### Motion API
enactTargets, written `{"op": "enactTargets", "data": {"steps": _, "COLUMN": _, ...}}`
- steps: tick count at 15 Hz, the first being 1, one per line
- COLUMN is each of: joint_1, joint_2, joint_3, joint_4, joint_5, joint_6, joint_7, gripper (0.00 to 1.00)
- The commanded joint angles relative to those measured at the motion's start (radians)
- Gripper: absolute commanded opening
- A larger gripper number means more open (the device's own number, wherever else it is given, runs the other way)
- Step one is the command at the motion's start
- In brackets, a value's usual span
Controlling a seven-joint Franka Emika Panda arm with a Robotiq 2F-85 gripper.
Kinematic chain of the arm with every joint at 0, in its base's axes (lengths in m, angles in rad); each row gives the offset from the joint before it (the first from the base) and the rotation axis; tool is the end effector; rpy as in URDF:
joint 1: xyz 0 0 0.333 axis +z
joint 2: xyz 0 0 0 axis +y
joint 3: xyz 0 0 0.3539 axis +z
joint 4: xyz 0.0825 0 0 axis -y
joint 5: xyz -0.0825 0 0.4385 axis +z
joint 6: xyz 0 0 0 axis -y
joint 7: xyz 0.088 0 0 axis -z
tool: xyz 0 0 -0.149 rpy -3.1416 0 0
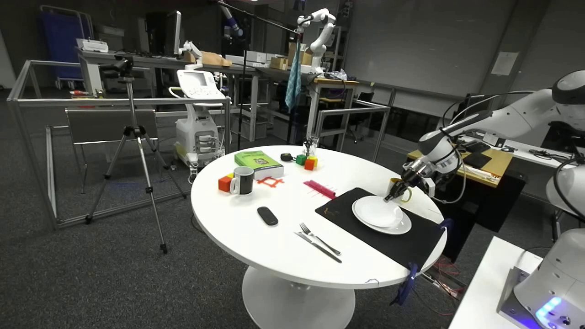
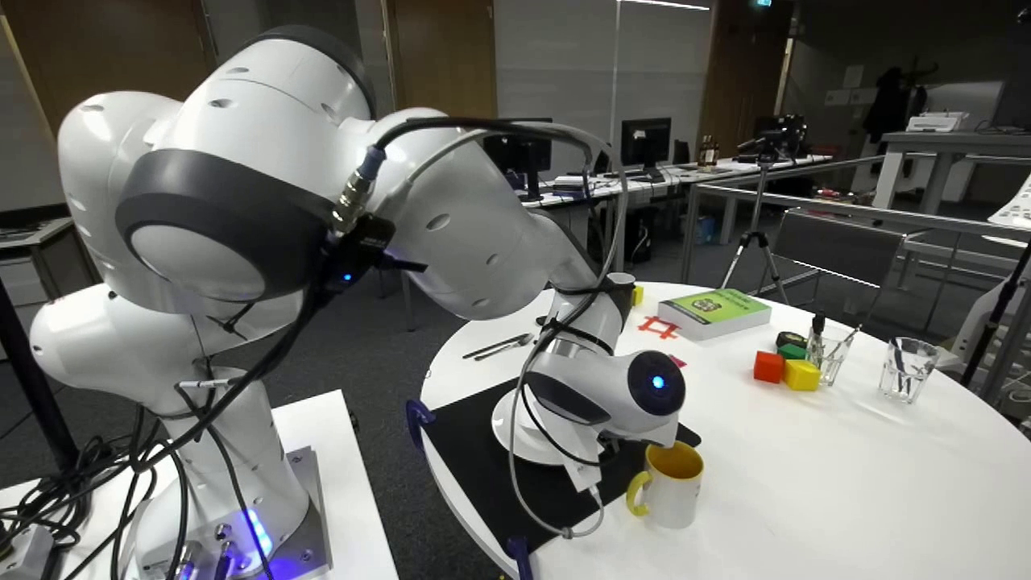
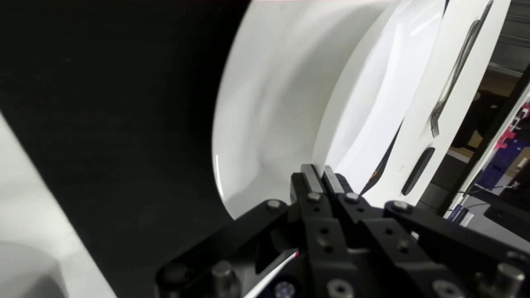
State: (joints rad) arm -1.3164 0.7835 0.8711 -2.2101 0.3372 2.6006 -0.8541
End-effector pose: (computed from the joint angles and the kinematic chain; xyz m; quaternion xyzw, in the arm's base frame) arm 0.5416 -0.1916 0.0891 -0.9293 0.0101 -0.1379 0.3424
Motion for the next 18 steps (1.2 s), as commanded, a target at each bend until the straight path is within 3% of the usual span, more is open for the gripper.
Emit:
{"op": "enactTargets", "data": {"steps": 1, "joint_1": -0.087, "joint_2": -0.020, "joint_3": 0.059, "joint_4": -0.016, "joint_5": 0.073, "joint_6": -0.051, "joint_7": -0.081, "gripper": 0.01}}
{"op": "enactTargets", "data": {"steps": 10, "joint_1": -0.170, "joint_2": -0.025, "joint_3": 0.109, "joint_4": -0.024, "joint_5": 0.173, "joint_6": -0.116, "joint_7": -0.187, "gripper": 0.01}}
{"op": "enactTargets", "data": {"steps": 18, "joint_1": -0.180, "joint_2": -0.115, "joint_3": 0.181, "joint_4": -0.067, "joint_5": 0.291, "joint_6": -0.105, "joint_7": -0.145, "gripper": 0.01}}
